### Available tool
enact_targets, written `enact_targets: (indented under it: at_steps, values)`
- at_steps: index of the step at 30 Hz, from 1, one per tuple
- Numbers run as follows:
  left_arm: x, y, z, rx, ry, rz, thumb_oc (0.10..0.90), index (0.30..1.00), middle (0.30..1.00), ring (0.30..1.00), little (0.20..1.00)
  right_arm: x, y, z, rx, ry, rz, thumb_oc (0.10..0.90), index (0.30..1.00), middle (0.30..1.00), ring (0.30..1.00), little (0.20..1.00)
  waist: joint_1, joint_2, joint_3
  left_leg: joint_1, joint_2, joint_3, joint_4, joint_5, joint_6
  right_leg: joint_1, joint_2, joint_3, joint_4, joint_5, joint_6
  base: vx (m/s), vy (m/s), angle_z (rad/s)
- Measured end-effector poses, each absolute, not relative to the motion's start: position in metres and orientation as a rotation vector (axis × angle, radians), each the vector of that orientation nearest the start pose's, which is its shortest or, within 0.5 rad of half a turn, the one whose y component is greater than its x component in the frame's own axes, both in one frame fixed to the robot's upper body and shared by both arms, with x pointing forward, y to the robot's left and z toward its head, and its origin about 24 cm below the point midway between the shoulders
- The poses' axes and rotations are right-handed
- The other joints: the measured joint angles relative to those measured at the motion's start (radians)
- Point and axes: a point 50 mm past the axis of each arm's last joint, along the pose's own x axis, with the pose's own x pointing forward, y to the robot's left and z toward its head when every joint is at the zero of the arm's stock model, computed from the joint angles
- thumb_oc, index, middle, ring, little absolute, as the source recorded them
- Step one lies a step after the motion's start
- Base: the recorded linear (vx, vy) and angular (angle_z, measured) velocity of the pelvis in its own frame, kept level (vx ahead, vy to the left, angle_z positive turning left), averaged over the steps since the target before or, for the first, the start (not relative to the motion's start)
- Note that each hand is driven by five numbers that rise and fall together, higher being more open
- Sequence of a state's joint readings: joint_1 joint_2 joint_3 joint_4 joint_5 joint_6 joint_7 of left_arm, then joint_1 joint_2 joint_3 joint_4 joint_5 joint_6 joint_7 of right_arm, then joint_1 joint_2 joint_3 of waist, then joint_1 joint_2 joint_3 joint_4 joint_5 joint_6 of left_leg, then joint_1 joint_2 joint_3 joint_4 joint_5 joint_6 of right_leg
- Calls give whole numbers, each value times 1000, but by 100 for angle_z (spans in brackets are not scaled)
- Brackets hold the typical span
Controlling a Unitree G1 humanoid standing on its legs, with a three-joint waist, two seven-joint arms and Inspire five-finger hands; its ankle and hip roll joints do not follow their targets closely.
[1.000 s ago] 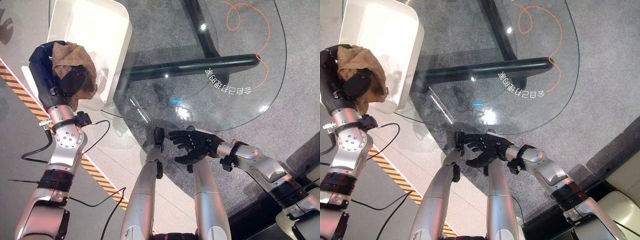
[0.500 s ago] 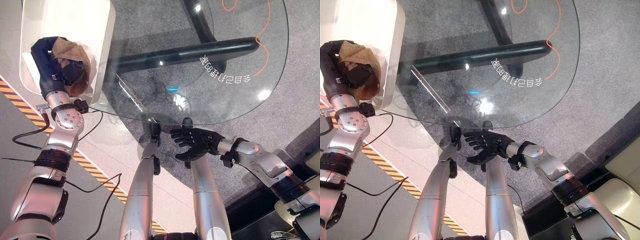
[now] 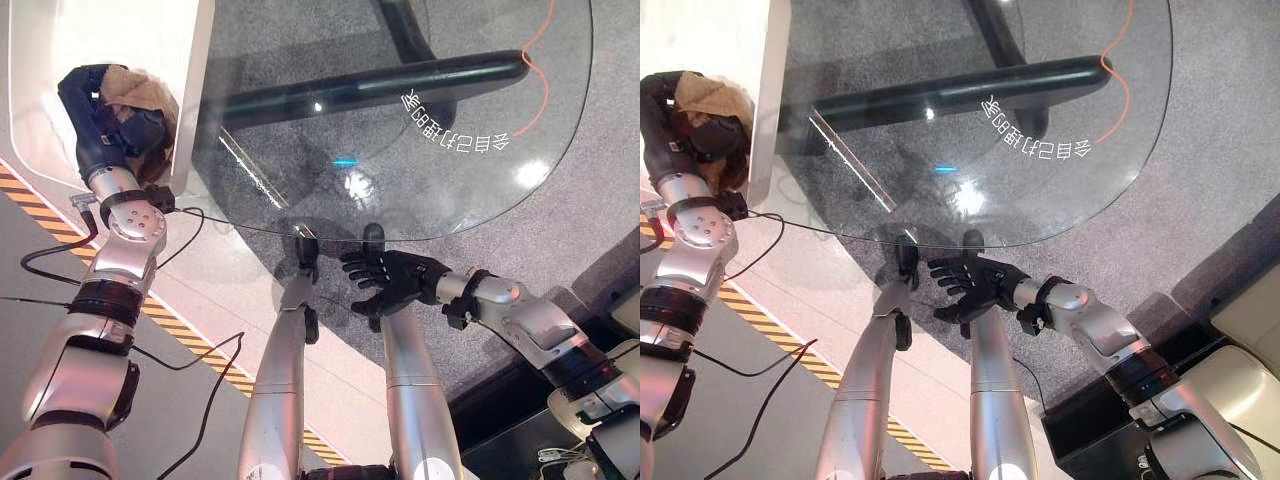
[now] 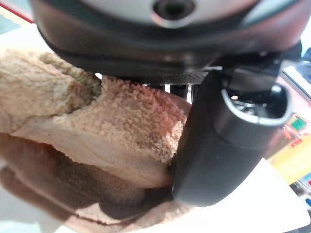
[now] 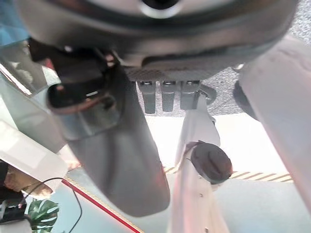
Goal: Wipe the table with a cloth and put it in the basket.
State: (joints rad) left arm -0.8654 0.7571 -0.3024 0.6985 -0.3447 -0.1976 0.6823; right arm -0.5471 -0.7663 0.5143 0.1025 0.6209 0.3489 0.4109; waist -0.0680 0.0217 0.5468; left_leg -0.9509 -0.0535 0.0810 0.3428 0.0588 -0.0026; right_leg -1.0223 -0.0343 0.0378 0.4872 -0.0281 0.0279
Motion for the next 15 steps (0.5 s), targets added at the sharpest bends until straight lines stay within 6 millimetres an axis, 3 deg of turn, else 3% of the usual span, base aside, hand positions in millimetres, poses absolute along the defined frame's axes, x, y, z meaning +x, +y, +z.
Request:
enact_targets:
  at_steps: [14,15]
  values:
    - [366,292,234,315,-459,694,100,300,300,300,200,318,-157,116,-292,261,777,800,900,900,900,900,-22,-5,-1,-23,1,0,10,-1,1,-17,1,1,-4,9,5,0,0,0]
    - [366,292,236,303,-461,693,147,340,340,340,247,319,-157,118,-294,255,776,800,900,900,900,900,-22,-6,-1,-29,1,0,11,-1,2,-22,1,1,-4,9,5,0,0,0]
